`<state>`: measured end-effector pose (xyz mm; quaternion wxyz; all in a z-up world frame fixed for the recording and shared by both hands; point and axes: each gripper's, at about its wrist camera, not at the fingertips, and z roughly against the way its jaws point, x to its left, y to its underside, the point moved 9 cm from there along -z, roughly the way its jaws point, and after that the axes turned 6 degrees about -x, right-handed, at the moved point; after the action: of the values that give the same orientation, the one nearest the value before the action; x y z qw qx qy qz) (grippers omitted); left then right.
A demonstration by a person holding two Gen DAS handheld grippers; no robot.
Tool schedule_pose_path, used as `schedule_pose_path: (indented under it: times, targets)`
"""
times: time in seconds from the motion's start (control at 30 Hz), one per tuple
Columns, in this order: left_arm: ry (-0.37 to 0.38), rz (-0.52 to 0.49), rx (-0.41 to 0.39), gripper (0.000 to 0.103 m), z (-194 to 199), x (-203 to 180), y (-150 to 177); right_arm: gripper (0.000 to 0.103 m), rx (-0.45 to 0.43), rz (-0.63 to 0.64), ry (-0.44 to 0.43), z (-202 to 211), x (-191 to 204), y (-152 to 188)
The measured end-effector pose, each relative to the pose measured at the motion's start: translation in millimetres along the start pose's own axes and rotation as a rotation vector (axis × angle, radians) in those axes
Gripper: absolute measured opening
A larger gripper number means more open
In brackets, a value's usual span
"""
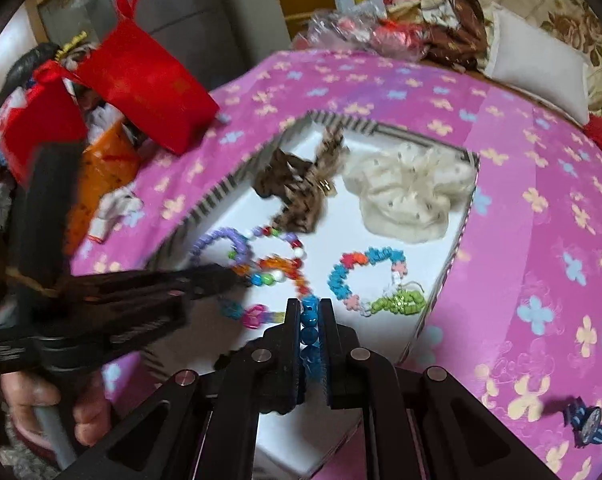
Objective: Organize jewelry
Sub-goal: 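Carry both bracelets over the white tray and open both tools, then move both tools back toward the blue-striped watch and red bow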
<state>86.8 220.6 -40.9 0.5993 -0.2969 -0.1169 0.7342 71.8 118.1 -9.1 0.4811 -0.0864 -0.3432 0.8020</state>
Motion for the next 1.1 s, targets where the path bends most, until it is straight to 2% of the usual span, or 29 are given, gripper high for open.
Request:
schedule_pose_path:
  times: [0.13,0.23,0.4,0.47,0.5,0.53,0.63,0.8,0.9,1.1]
  targets:
    - [-0.022,-0.017,-0.027,0.008,4.0,2.0,-1.9,0.008,0.028,-0.008,0.064,-15.5,-16.6,5.0]
    - [-0.007,-0.018,-0.040,0.008,5.4,0.2,-4.2,0.008,0.042,-0.018,0.102,-21.6,-29.4,5.5]
    - [0.030,-0.008,-0.092,0.008,12.5,-6.5,-13.4,0.008,0.059,-0.061,0.091,-20.2,-35.5,5.9]
    - [0.042,-0.009,-0.125,0.008,16.8,-9.3,-17.8,0.019,0.046,-0.050,0.100,-14.9,-33.8,5.3]
    - [0.044,-0.010,-0.136,0.013,18.0,-9.9,-18.9,0.035,0.034,-0.044,0.105,-11.7,-32.8,4.5]
    - [0.045,-0.011,-0.149,0.017,19.3,-10.4,-20.2,0.047,0.014,-0.040,0.113,-6.6,-32.1,3.4]
    - [0.024,-0.014,-0.187,0.025,22.7,-9.1,-23.9,0.047,-0.033,-0.016,0.143,11.2,-29.6,1.2]
    - [-0.025,-0.015,-0.215,0.027,23.4,-4.6,-26.0,0.047,-0.071,0.007,0.196,42.4,-35.5,9.8]
    - [-0.049,-0.024,-0.212,0.027,20.6,-5.8,-24.1,0.047,-0.080,-0.004,0.228,62.3,-46.5,23.3]
    - [-0.036,-0.044,-0.219,0.027,22.0,-23.6,-15.3,0.048,-0.057,-0.041,0.324,101.1,-87.6,69.4]
